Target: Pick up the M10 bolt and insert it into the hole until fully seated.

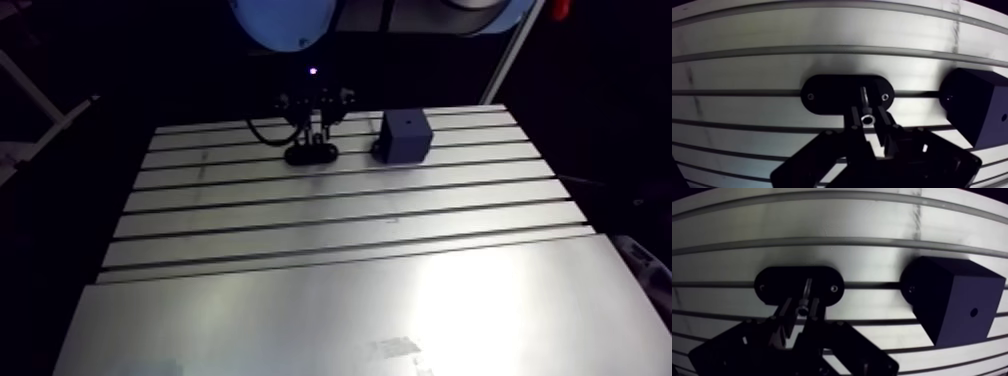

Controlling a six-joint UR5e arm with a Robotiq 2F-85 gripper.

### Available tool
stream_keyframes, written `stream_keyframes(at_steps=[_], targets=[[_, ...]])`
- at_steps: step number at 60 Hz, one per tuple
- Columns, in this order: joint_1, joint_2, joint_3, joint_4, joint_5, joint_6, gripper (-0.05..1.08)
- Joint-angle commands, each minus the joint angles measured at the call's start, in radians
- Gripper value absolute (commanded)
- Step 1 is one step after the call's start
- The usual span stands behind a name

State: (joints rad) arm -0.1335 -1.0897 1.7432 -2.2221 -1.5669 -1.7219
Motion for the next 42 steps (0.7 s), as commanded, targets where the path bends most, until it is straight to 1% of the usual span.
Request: stream_keyframes(at_steps=[1,5,7,9,15,31,42], targets=[[0.000,-0.002,0.000,0.000,0.000,0.000,0.72],[0.000,-0.002,0.000,0.000,0.000,0.000,0.73],[0.001,-0.002,0.002,0.000,0.004,0.000,0.74],[0.001,-0.002,0.002,0.000,0.004,0.000,0.74],[0.002,-0.003,0.002,0.002,0.007,-0.002,0.79],[0.003,-0.009,0.000,0.002,0.012,-0.002,0.86],[0.002,-0.030,-0.001,0.005,0.009,-0.002,0.90]])
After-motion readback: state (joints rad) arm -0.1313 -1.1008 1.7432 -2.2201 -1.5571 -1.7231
